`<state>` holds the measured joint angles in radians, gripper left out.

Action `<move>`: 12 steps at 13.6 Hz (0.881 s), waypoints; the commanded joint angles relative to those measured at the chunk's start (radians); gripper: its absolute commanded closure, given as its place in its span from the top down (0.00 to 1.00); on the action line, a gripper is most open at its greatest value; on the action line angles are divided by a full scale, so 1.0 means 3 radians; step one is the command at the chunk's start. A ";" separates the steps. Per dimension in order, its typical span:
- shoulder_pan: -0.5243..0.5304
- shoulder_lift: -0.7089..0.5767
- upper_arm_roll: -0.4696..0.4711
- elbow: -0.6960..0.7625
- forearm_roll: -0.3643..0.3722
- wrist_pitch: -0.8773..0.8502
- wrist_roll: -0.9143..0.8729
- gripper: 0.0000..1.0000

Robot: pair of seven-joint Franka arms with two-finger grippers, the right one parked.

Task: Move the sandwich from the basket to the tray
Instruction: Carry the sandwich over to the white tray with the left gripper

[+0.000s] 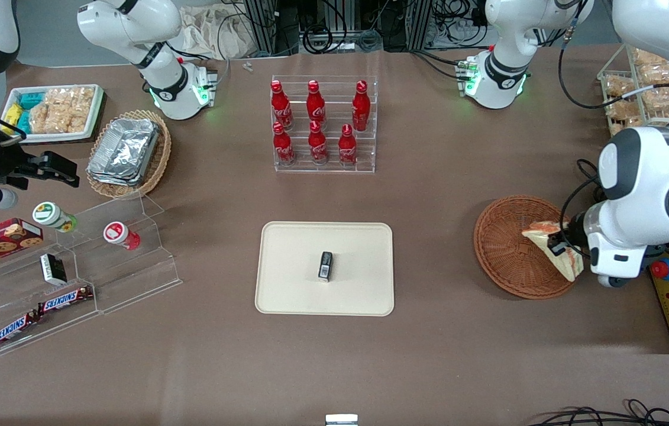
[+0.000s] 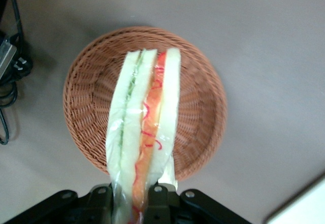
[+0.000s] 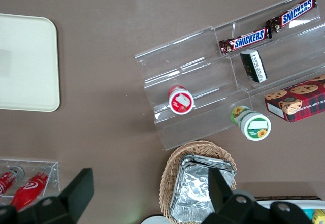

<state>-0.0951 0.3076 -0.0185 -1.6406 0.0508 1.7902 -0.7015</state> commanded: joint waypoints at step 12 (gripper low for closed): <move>-0.1616 0.1556 -0.0071 0.1240 -0.0184 0.0796 -0.0162 0.00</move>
<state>-0.5702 0.6992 -0.0394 -1.3355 0.0312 1.9734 -0.7431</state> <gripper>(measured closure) 0.806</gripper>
